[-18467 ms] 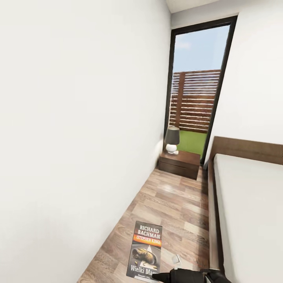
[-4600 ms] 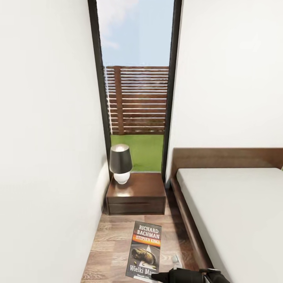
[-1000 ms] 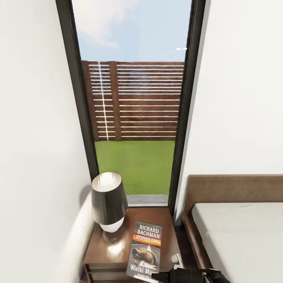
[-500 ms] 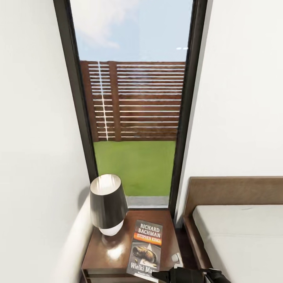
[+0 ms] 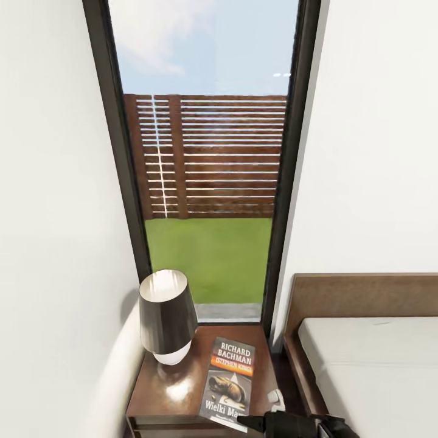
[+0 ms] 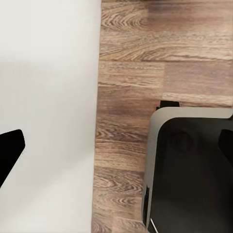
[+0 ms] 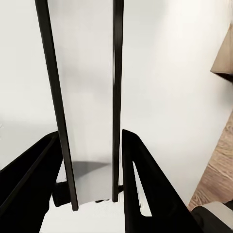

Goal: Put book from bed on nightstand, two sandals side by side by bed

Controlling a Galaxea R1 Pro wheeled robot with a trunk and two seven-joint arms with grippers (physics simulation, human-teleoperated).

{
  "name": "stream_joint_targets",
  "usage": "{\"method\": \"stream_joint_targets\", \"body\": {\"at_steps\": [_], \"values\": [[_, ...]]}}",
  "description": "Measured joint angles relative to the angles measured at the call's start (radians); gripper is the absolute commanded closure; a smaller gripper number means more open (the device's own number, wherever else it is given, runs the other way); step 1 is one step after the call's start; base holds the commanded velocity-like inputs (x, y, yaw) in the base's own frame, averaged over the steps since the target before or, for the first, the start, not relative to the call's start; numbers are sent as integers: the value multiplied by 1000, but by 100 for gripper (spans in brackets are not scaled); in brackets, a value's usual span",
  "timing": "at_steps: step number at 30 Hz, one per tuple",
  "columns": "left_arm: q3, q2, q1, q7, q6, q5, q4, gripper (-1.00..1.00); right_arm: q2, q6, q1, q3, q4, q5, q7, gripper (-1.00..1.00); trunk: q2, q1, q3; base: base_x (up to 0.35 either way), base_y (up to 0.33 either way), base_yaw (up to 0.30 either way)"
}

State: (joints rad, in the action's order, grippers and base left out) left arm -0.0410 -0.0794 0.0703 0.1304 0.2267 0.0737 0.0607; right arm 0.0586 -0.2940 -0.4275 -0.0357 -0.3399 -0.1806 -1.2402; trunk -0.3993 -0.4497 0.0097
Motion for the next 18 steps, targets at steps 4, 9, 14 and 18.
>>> {"method": "stream_joint_targets", "body": {"at_steps": [4, 9, 14, 18], "values": [[0, 0, 0, 0, 0, 0, 0, -100, 2, -44, 0, 33, -3, -1, -1, 100, 0, 0, 0, 0, 0, 0], [0, 0, 0, 0, 0, 0, 0, -100, 4, -101, -5, 60, -10, -1, 0, 100, 0, 0, 0, 0, 0, 0], [-1, 0, 0, 0, 0, 0, 0, -100, 6, -119, -14, 71, -12, 0, 16, 100, 0, 0, 0, 0, 0, 0], [-1, 0, 0, 0, 0, 0, 0, -100, 6, -126, -24, 74, -12, -2, 45, 100, 0, 0, 0, 0, 0, 0]]}}
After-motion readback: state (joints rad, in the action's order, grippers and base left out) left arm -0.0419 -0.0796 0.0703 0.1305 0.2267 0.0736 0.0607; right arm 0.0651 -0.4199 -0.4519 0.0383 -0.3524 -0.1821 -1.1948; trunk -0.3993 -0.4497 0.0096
